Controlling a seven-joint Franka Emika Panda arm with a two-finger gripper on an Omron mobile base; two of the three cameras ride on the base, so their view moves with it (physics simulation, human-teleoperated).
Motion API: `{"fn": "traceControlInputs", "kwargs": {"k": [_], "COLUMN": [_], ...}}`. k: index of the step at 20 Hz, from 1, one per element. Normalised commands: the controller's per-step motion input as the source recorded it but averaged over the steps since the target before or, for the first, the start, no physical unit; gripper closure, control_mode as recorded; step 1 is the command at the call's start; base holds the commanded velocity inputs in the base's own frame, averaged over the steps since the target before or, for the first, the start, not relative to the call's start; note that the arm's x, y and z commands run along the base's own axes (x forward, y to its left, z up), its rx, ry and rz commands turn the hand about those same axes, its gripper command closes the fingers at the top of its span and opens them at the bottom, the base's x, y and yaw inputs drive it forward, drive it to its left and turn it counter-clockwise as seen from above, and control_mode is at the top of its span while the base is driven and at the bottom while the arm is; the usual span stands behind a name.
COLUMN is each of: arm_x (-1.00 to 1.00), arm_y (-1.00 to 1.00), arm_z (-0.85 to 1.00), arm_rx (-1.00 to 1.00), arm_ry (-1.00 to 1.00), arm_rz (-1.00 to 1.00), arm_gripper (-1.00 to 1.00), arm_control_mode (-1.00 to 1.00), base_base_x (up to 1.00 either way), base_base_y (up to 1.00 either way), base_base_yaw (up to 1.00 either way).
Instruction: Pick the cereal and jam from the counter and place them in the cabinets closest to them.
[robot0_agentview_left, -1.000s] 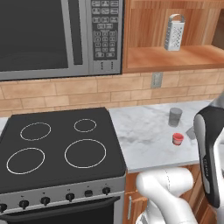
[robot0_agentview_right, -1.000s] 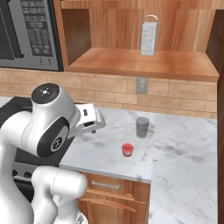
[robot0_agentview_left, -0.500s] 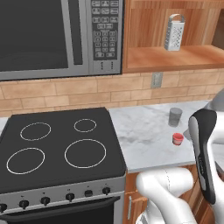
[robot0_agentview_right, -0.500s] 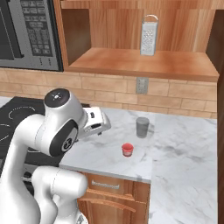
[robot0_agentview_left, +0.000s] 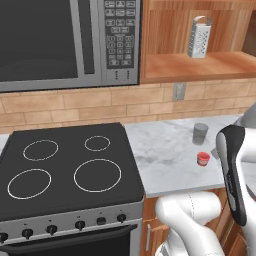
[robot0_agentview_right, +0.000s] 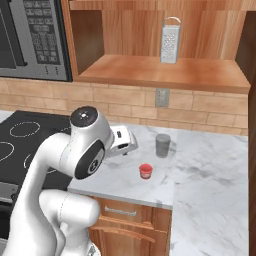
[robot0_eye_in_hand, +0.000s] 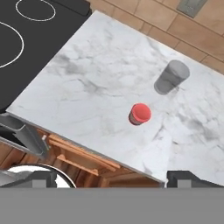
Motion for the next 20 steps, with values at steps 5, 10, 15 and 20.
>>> {"fn": "traceControlInputs", "kwargs": {"k": [5,10,15,20], "arm_x": [0.25,0.28,0.3,0.23], "arm_y": [-0.27,-0.18,-0.14,-0.11], "arm_z": [-0.18,-0.15,-0.16,-0.18], "arm_rx": [0.0,0.0,0.0,0.0], "arm_ry": [0.0,0.0,0.01,0.02], "arm_rz": [-0.01,-0.02,-0.05,-0.05], "arm_gripper": [-1.0,-1.0,-1.0,-1.0], "arm_control_mode": [-1.0,-1.0,-1.0,-1.0], "base_base_x": [0.0,0.0,0.0,0.0], "base_base_y": [0.0,0.0,0.0,0.0], "base_base_yaw": [0.0,0.0,0.0,0.0]}}
